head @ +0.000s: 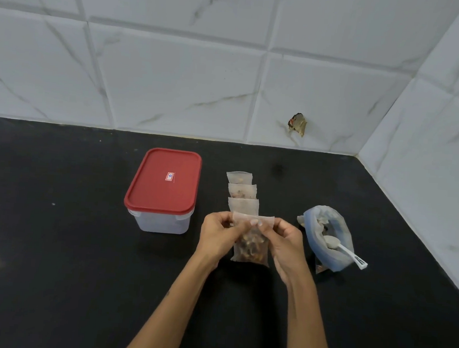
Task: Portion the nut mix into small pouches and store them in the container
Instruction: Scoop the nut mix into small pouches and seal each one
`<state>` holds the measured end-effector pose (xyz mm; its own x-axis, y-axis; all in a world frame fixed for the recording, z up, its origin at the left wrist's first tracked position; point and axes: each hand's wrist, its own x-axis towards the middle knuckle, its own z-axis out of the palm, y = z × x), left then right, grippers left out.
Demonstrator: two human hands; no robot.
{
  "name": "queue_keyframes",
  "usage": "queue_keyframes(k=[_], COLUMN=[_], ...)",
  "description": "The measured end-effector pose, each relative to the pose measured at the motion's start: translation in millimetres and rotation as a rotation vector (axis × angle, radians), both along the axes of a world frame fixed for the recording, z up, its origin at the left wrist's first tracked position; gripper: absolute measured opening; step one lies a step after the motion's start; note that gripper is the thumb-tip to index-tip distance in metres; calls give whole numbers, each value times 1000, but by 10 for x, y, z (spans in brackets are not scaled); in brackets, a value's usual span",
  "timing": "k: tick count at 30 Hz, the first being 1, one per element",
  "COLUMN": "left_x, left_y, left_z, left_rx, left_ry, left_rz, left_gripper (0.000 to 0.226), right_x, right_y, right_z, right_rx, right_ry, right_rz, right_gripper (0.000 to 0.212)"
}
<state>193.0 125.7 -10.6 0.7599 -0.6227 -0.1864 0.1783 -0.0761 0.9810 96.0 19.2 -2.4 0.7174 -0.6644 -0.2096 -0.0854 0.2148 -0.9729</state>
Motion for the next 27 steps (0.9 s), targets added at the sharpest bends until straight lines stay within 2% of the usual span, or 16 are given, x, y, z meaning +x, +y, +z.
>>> queue_keyframes(k=[4,11,22,25,27], left_x=[-27,-21,-52,-44,-34], left_y=[13,44,70,82,90], left_z=[22,46,-126,-225,-303], left_rx=[6,16,34,58,119], left_ry=[-4,33,215,178,63], left_rz=[-15,-38,-14,0,0], left_gripper=[2,9,13,14,16], right_x=[-24,-70,-142,-123,-106], right_y=[9,15,2,2,-15], right_z=[0,13,-152,-259,-320], right_rx=[-30,-121,-95,-109,-117], right_ry=[1,-19,149,161,162], right_rz=[4,-34,-68,-84,-107], right_gripper=[3,8,4,4,4])
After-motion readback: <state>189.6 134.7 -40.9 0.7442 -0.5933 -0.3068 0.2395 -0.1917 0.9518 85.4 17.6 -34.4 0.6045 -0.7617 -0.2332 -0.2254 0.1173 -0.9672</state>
